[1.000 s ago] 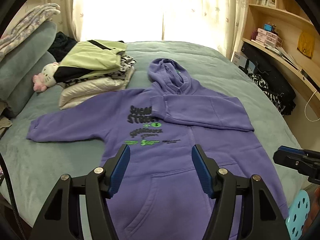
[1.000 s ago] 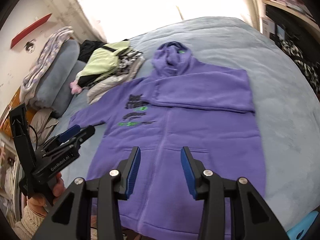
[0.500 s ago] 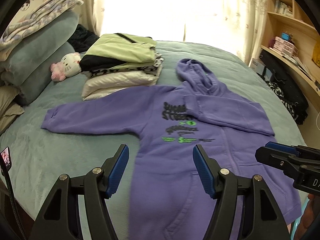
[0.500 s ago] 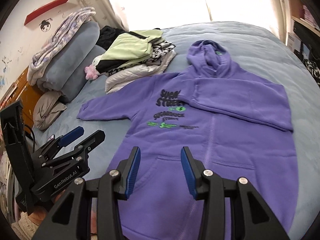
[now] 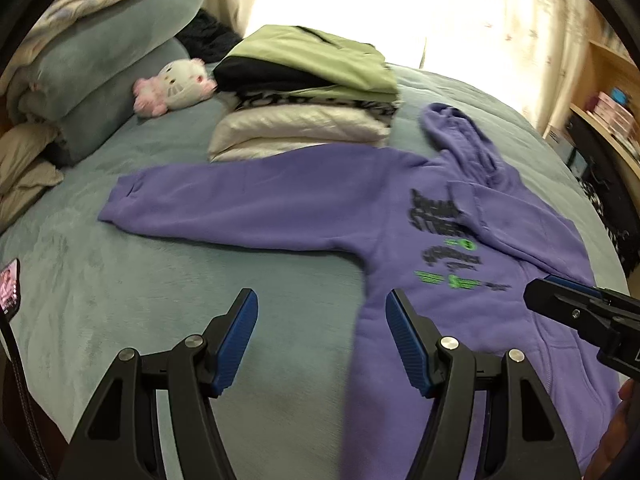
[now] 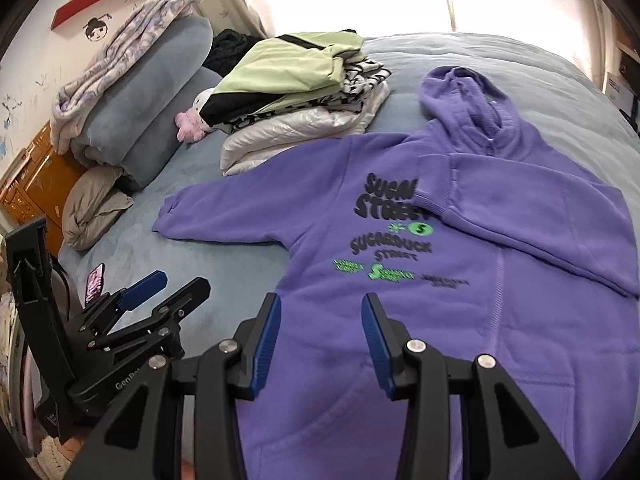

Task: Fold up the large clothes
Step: 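Move the left tool to the cuff of the other hoodie sleeve, then grasp the other sleeve cuff with the left tool and fold it across the front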

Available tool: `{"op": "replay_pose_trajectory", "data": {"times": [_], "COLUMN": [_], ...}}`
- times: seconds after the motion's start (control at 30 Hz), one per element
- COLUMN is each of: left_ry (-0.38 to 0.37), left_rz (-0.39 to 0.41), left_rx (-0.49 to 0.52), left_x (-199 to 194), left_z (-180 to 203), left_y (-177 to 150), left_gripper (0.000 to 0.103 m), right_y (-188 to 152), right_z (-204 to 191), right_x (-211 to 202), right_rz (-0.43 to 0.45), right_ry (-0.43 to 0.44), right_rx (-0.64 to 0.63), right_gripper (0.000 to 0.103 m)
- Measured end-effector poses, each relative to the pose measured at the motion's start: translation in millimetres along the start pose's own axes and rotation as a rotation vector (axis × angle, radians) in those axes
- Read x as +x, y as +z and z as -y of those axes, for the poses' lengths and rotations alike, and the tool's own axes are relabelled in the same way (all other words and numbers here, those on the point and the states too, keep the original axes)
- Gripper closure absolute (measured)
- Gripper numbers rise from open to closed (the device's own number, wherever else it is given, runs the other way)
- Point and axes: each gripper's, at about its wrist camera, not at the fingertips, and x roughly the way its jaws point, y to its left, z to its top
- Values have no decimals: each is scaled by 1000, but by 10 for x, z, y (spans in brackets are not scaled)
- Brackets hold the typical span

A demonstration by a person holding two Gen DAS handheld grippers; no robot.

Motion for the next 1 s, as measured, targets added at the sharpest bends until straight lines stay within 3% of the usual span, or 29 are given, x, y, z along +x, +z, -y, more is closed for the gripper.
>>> {"op": "replay_pose_trajectory", "data": {"times": [0.27, 0.63, 0.87, 0.93, 1.0], "left_ry": [-71, -168, -129, -96, -33], "left_rz": [-35, -79, -51, -46, -44], "left_rx": [-133, -491, -565, -557, -529], "left_x": [451, 1294, 1603, 1654, 1688], "left_z": [-689, -2004, -2372, -2380, -2360], "left_y": [124, 232, 483, 545, 595], "left_gripper": [38, 38, 38, 45, 77], "right_y": [253, 457, 413, 399, 389], "right_z": [-186, -511, -526, -486, -450], "right_x": [513, 1231, 1539, 1582, 1607], "right_rz": [11, -8, -53, -60, -65], "right_ry": [-32, -60, -64, -61, -56], "right_rx": [-42, -121, -113, -102, -90], "right_gripper": [61, 61, 61, 61, 61]}}
